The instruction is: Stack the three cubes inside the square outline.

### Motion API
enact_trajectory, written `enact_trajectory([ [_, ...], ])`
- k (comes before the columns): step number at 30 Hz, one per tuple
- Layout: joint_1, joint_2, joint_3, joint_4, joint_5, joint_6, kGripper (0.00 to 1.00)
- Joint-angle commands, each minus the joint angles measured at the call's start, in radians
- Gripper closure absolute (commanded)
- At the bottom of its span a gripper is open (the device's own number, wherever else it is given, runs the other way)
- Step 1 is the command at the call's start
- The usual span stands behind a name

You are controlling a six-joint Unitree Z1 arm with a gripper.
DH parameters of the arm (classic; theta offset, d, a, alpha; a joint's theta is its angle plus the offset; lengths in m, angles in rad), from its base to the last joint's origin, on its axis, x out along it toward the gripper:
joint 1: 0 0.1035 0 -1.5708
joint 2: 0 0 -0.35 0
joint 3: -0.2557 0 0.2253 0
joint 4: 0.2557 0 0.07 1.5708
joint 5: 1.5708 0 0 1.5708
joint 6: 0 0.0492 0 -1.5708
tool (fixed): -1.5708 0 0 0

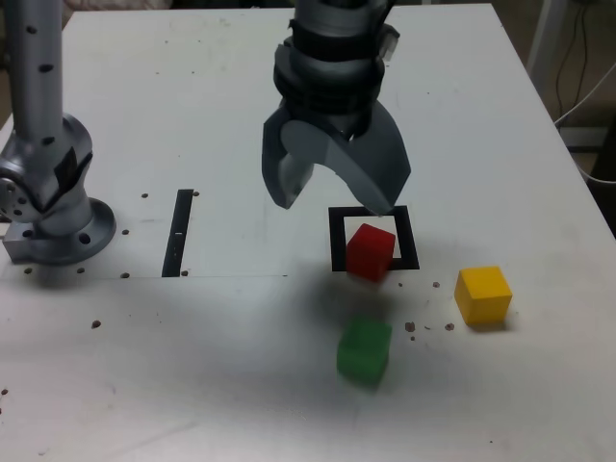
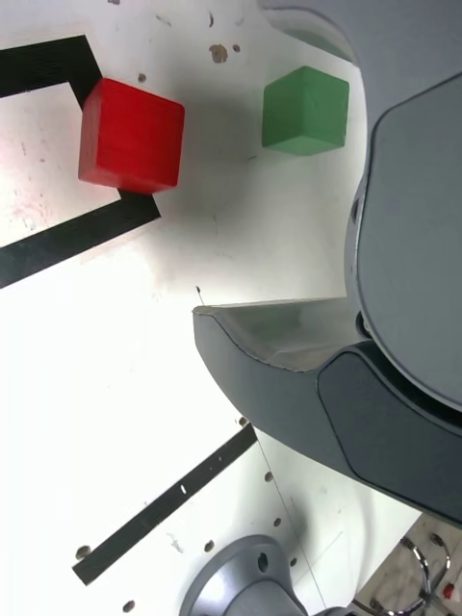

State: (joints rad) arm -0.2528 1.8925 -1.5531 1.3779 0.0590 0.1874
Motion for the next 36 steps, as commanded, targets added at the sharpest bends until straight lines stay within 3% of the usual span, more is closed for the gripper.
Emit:
enact_trajectory([
  [1,-0.002,0.008,0.001,-0.004,0.007,0.001,0.04],
  [20,0.005,0.155,-0.062,0.018,0.046,0.039,0.01],
  [36,0.01,0.233,-0.1,0.008,0.04,0.056,0.07],
])
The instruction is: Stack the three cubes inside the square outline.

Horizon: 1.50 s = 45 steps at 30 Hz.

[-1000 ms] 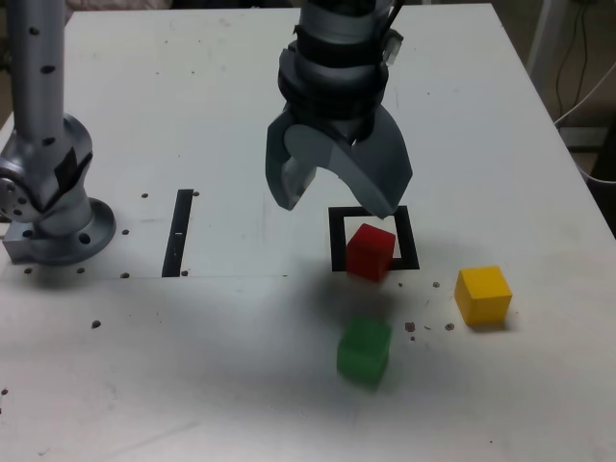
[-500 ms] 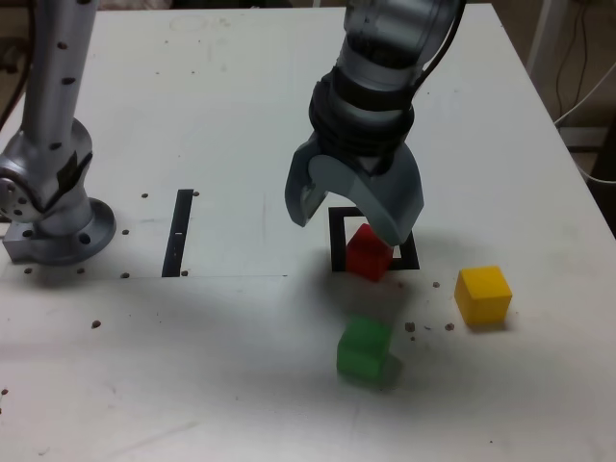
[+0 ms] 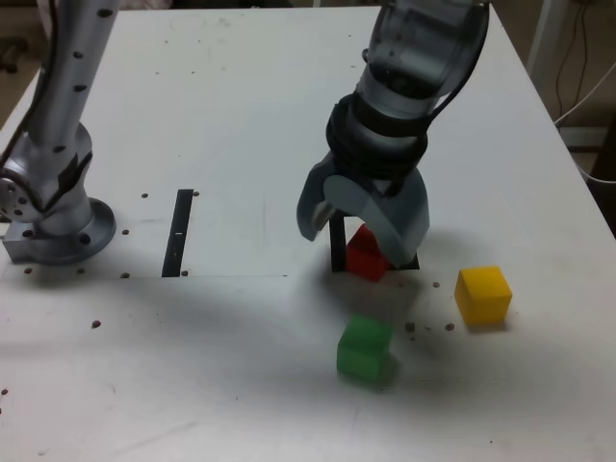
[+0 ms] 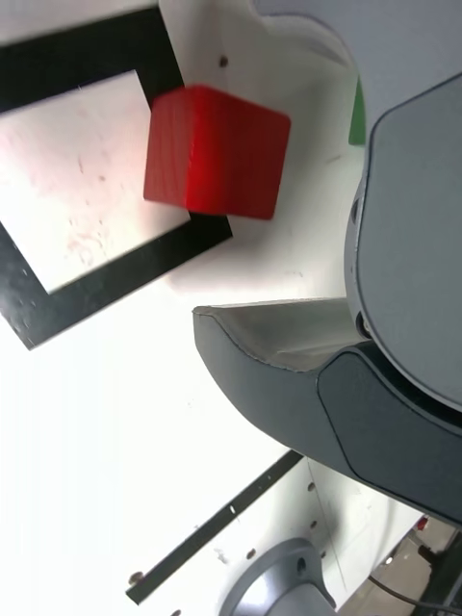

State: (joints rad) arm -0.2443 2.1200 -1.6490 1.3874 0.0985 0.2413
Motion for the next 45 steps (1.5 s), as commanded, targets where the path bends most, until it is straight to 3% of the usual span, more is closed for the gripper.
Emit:
enact_trajectory([
  [1,0.002,0.007,-0.006,-0.003,0.0,0.004,0.07],
  [15,0.01,0.04,-0.01,-0.03,-0.003,0.023,0.14],
  [20,0.015,0.048,-0.01,-0.04,-0.028,0.025,0.18],
  [25,0.017,0.047,-0.005,-0.071,-0.046,0.027,0.29],
  [33,0.024,0.027,0.005,-0.092,0.011,0.027,0.55],
  [39,0.029,0.029,0.012,-0.098,0.027,0.028,0.59],
  [45,0.035,0.032,0.02,-0.098,0.004,0.039,0.67],
])
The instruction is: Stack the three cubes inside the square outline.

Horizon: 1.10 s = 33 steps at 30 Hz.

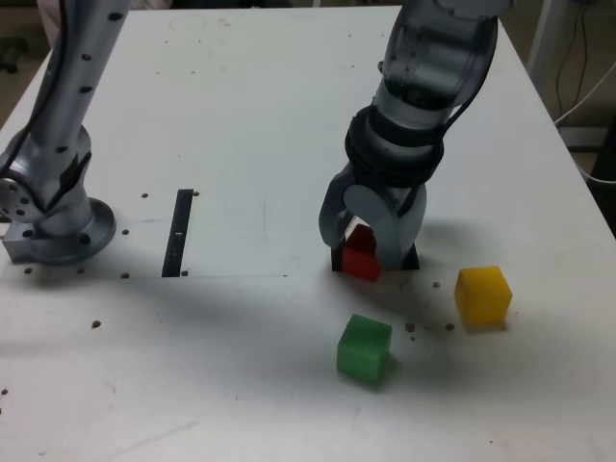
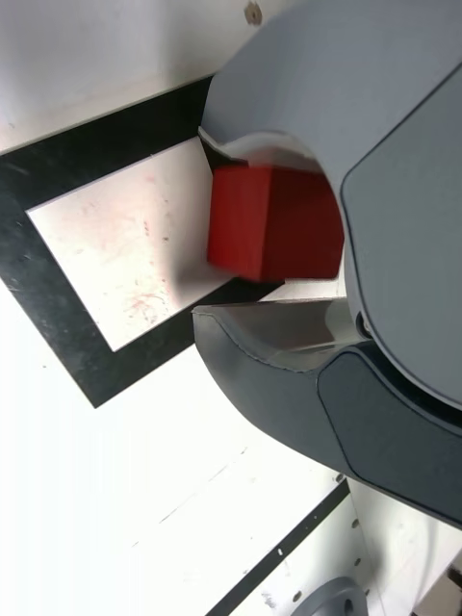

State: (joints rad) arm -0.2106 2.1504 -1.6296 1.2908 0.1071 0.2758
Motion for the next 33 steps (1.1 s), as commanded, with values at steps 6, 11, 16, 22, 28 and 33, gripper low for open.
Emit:
enact_trajectory([
  [6,0.002,0.0,0.001,0.003,-0.023,0.014,0.73],
  [11,0.001,-0.021,-0.002,0.004,-0.006,-0.001,0.82],
  [16,0.0,-0.041,-0.002,0.026,0.012,-0.032,0.83],
  [22,0.0,-0.068,-0.029,0.08,0.024,-0.146,0.83],
  [28,0.005,-0.07,-0.067,0.091,0.001,-0.234,0.83],
  [33,0.027,-0.063,-0.074,0.09,-0.018,-0.27,0.83],
])
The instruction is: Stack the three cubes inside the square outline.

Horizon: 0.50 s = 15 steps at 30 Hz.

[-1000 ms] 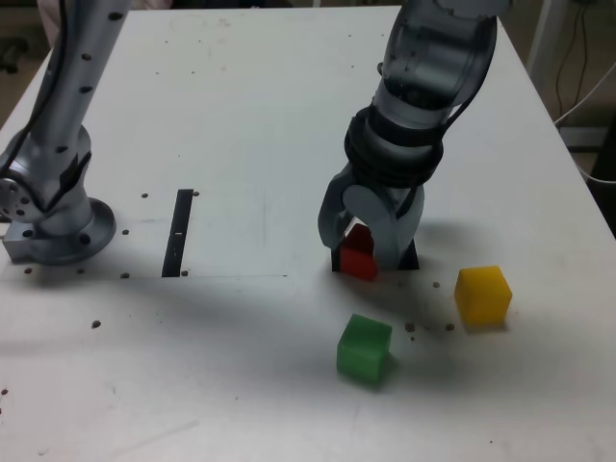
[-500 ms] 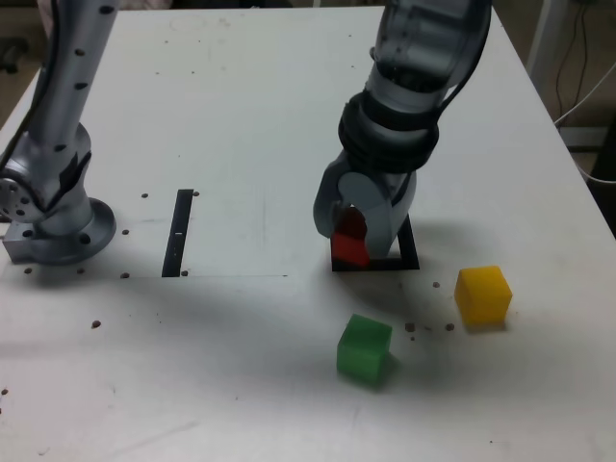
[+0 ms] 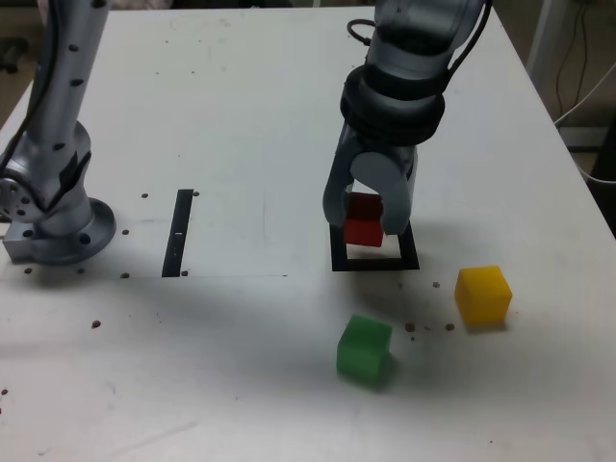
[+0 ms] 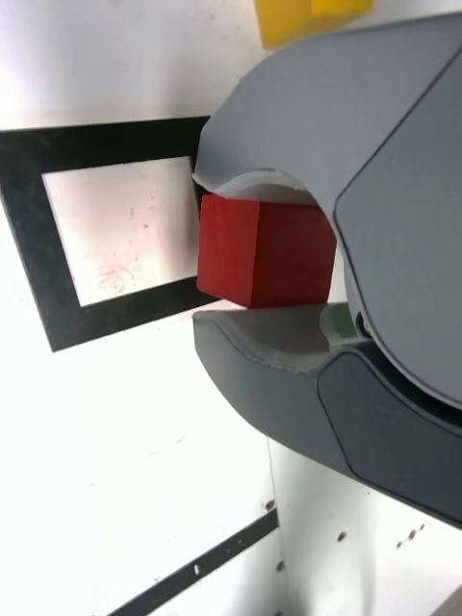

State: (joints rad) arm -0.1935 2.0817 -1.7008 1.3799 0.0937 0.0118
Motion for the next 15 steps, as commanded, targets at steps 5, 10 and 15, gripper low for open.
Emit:
enact_trajectory([
  [5,0.045,0.007,0.009,-0.012,-0.008,-0.007,0.83],
  [10,0.065,0.022,0.03,-0.042,-0.017,-0.007,0.83],
  [15,0.076,0.03,0.053,-0.067,-0.02,-0.007,0.83],
])
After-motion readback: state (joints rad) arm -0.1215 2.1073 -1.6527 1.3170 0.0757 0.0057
